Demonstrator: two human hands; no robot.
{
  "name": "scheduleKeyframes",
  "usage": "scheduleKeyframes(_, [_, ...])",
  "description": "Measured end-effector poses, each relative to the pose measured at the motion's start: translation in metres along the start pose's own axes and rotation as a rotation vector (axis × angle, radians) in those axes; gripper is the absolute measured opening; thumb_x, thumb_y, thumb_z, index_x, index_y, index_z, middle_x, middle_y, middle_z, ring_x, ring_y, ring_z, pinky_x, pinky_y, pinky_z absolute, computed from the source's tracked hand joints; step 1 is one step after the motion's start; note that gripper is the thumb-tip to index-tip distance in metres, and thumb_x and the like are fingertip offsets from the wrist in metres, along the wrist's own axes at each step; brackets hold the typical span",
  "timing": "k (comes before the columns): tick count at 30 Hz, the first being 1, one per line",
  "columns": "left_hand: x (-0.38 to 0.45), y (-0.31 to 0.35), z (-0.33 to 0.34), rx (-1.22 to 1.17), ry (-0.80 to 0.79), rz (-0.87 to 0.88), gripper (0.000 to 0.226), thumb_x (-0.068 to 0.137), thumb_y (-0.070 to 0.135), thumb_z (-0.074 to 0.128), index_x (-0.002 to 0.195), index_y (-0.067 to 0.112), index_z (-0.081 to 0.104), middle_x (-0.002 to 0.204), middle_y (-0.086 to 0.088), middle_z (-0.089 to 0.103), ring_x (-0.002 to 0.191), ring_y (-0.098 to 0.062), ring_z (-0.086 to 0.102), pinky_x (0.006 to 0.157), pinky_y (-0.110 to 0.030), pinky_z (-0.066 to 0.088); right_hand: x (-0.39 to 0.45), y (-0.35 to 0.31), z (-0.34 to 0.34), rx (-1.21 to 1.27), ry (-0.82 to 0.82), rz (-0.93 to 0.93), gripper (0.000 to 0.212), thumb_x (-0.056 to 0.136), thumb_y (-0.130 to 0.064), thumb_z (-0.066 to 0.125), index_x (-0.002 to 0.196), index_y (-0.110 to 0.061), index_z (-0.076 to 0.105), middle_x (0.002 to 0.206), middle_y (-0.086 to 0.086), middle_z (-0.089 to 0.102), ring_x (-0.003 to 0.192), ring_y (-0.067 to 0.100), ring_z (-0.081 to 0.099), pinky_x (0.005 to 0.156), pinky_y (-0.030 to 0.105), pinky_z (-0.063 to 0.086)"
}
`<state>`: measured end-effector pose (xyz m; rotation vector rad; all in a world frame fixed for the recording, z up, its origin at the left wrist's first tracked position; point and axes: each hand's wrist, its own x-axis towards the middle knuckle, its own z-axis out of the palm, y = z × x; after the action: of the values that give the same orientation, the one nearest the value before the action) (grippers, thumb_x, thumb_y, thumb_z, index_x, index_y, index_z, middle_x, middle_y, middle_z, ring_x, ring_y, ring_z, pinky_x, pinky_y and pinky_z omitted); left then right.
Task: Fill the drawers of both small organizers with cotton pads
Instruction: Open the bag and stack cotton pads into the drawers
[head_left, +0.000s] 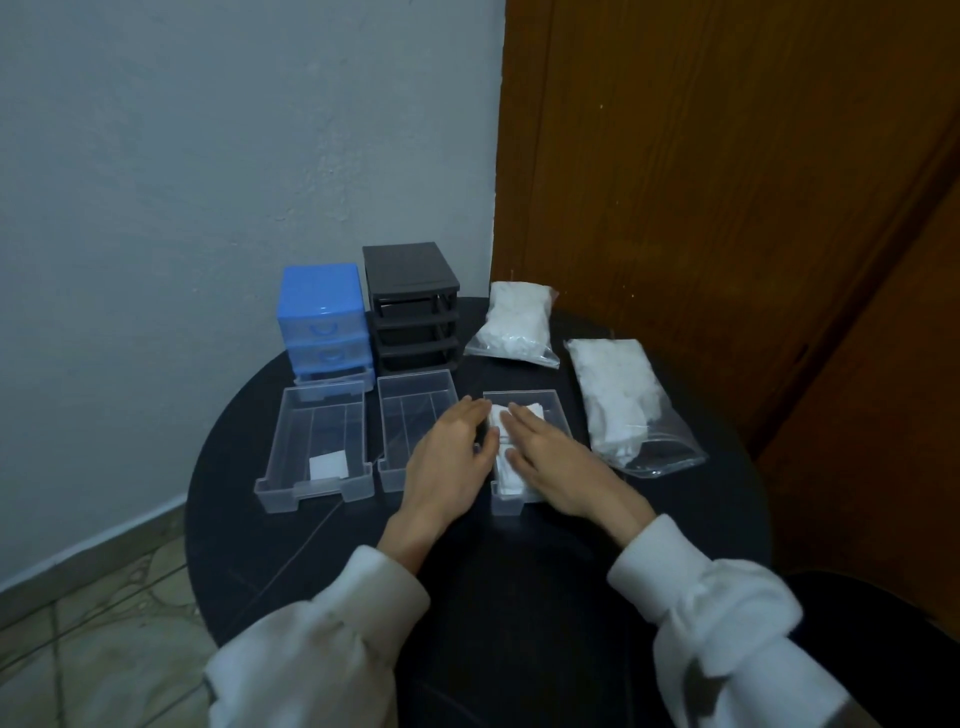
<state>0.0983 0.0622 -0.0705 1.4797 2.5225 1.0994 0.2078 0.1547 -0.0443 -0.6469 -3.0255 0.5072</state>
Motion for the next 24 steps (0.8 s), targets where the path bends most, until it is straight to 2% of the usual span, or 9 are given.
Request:
scheduleKeyframes(4, [-0.001, 0.001, -0.001, -0.001, -0.001, 0.001, 0.041, 0.097, 0.026, 0.048, 0.136, 0.016, 0.047, 0.144, -0.003, 0.044, 0.137, -0.010, 0.032, 0.108, -0.026, 0.029, 0.006, 0.001, 0.004, -0.082, -0.045, 0.002, 0.055, 0.103, -0.027, 0.029, 0.150, -0.010, 0.009, 0.159, 0.005, 0.001, 0.145, 0.017, 0.008, 0.114, 0.029, 0.014])
scheduleKeyframes(7, [0.000, 0.002, -0.002, -0.011, -0.012, -0.001, 0.041, 0.096, 0.025, 0.048, 0.136, 0.016, 0.047, 0.145, -0.003, 0.044, 0.137, -0.010, 0.032, 0.108, -0.026, 0.030, 0.006, 0.002, 0.000, -0.026, -0.047, 0.007, 0.053, 0.102, -0.026, 0.032, 0.150, -0.013, 0.015, 0.159, 0.003, 0.005, 0.144, 0.019, 0.013, 0.115, 0.034, 0.020])
scheduleKeyframes(9, [0.001, 0.003, -0.004, -0.034, -0.027, -0.012, 0.041, 0.096, 0.024, 0.050, 0.136, 0.015, 0.048, 0.144, -0.004, 0.044, 0.137, -0.010, 0.032, 0.107, -0.026, 0.031, 0.003, 0.003, -0.007, 0.055, 0.019, 0.021, 0.046, 0.101, -0.025, 0.037, 0.145, -0.016, 0.031, 0.157, 0.001, 0.018, 0.140, 0.020, 0.026, 0.112, 0.038, 0.028])
scheduleKeyframes(13, [0.007, 0.007, -0.010, -0.092, -0.058, -0.045, 0.041, 0.093, 0.018, 0.055, 0.133, 0.012, 0.051, 0.138, -0.008, 0.050, 0.129, -0.018, 0.044, 0.105, -0.027, 0.033, -0.012, 0.010, -0.022, 0.176, 0.242, 0.108, 0.028, 0.097, -0.022, 0.046, 0.122, -0.020, 0.059, 0.127, -0.001, 0.058, 0.109, 0.010, 0.055, 0.091, 0.023, 0.043])
scheduleKeyframes(16, [0.010, 0.014, -0.010, -0.069, -0.033, 0.023, 0.037, 0.092, 0.015, 0.054, 0.129, 0.011, 0.053, 0.130, -0.005, 0.055, 0.119, -0.019, 0.049, 0.108, -0.036, 0.034, -0.031, 0.023, -0.033, 0.239, 0.358, 0.154, 0.017, 0.095, -0.018, 0.050, 0.104, -0.024, 0.063, 0.103, -0.005, 0.062, 0.084, 0.000, 0.055, 0.073, 0.015, 0.042])
scheduleKeyframes(18, [0.011, 0.025, -0.008, -0.103, -0.029, 0.059, 0.035, 0.093, 0.014, 0.053, 0.127, 0.011, 0.055, 0.131, -0.004, 0.055, 0.122, -0.016, 0.046, 0.108, -0.025, 0.029, -0.047, 0.035, -0.039, 0.253, 0.419, 0.186, 0.014, 0.094, -0.017, 0.052, 0.094, -0.027, 0.062, 0.095, -0.008, 0.060, 0.079, -0.002, 0.054, 0.066, 0.013, 0.041])
scheduleKeyframes(19, [0.011, 0.031, -0.006, -0.129, -0.030, 0.079, 0.033, 0.093, 0.015, 0.053, 0.126, 0.012, 0.056, 0.130, -0.003, 0.055, 0.121, -0.015, 0.047, 0.102, -0.017, 0.028, -0.054, 0.041, -0.040, 0.245, 0.449, 0.203, 0.014, 0.093, -0.017, 0.054, 0.090, -0.028, 0.061, 0.093, -0.008, 0.060, 0.078, -0.002, 0.055, 0.066, 0.013, 0.043])
scheduleKeyframes(21, [0.013, 0.048, -0.001, -0.172, -0.042, 0.131, 0.031, 0.093, 0.015, 0.053, 0.124, 0.013, 0.057, 0.127, -0.003, 0.057, 0.118, -0.014, 0.049, 0.093, -0.011, 0.028, -0.066, 0.052, -0.041, 0.229, 0.502, 0.243, 0.014, 0.090, -0.016, 0.057, 0.085, -0.028, 0.061, 0.087, -0.008, 0.061, 0.075, -0.001, 0.056, 0.065, 0.016, 0.046])
scheduleKeyframes(24, [0.017, 0.075, 0.013, -0.216, -0.113, 0.209, 0.032, 0.091, 0.016, 0.057, 0.123, 0.014, 0.058, 0.125, -0.004, 0.057, 0.117, -0.016, 0.050, 0.095, -0.019, 0.034, -0.079, 0.067, -0.039, 0.227, 0.534, 0.280, 0.014, 0.088, -0.014, 0.059, 0.085, -0.027, 0.062, 0.087, -0.007, 0.061, 0.076, 0.001, 0.058, 0.066, 0.017, 0.046])
